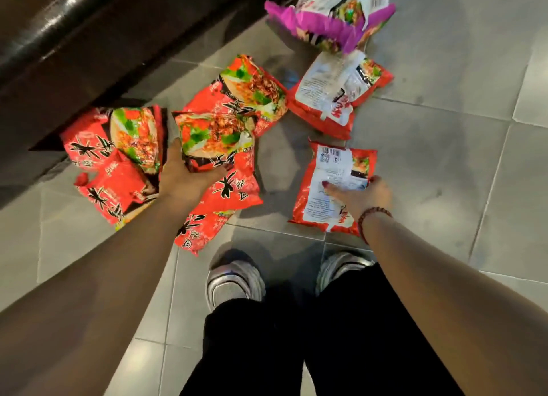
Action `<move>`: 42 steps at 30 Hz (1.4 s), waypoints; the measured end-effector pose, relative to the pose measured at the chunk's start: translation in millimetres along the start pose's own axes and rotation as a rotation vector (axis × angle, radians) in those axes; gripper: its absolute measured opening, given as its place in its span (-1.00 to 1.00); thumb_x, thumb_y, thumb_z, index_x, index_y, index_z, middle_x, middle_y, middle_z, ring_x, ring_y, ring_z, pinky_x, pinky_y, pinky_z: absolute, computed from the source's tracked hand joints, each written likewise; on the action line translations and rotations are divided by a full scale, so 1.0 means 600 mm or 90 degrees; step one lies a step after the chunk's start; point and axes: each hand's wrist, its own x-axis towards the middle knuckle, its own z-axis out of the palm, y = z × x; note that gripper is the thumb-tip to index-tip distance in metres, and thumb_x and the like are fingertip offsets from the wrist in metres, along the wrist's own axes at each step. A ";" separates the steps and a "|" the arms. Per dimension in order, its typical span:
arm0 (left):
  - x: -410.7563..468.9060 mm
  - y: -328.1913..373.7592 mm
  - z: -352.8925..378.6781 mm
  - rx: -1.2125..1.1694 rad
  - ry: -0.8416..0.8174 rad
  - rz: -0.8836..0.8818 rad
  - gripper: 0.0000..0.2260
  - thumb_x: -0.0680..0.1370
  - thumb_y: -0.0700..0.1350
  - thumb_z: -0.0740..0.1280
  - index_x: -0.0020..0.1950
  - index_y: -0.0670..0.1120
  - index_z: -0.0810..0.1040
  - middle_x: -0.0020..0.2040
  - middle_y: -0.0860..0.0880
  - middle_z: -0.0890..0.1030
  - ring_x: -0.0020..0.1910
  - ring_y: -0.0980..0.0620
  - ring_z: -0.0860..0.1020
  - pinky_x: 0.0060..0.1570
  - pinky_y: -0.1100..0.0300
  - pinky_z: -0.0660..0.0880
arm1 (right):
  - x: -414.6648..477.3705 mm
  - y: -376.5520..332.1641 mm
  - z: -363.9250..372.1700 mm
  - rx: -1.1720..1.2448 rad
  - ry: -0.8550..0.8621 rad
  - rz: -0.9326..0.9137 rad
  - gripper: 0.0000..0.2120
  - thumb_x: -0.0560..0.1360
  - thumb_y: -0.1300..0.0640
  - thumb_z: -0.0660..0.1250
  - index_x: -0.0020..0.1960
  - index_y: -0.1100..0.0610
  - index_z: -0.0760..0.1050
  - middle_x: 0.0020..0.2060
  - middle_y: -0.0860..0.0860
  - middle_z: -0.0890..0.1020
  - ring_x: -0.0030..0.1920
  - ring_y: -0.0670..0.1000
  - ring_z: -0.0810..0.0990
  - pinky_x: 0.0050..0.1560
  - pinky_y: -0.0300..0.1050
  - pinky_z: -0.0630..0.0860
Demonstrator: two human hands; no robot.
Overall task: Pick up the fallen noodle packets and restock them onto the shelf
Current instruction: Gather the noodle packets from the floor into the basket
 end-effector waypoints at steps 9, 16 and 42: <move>-0.041 0.031 0.013 0.126 0.099 0.140 -0.28 0.32 -0.15 0.57 0.44 -0.08 0.40 0.20 -0.15 0.60 0.20 -0.18 0.54 0.12 0.06 0.46 | -0.050 -0.025 -0.025 0.152 -0.058 -0.020 -0.54 0.26 0.06 0.62 0.09 0.07 0.54 -0.04 -0.06 0.68 -0.08 -0.03 0.67 -0.05 0.00 0.64; -0.192 0.120 -0.077 -0.106 0.040 0.066 -0.39 0.34 -0.21 0.56 0.36 -0.08 0.48 0.09 0.04 0.62 0.09 -0.03 0.58 0.12 0.17 0.44 | -0.209 -0.102 -0.140 0.232 -0.089 -0.116 -0.53 0.27 0.10 0.62 0.10 0.07 0.52 -0.06 -0.06 0.70 -0.10 -0.08 0.68 -0.19 -0.15 0.60; -0.925 0.325 -0.561 -0.526 0.177 -0.020 -0.48 0.39 -0.32 0.51 0.27 0.04 0.52 -0.01 0.01 0.69 -0.13 -0.03 0.69 -0.23 0.09 0.59 | -0.918 -0.304 -0.552 0.064 -0.392 -0.473 -0.65 0.40 0.23 0.50 0.15 0.11 0.52 -0.03 -0.11 0.68 -0.07 -0.20 0.66 -0.20 -0.36 0.56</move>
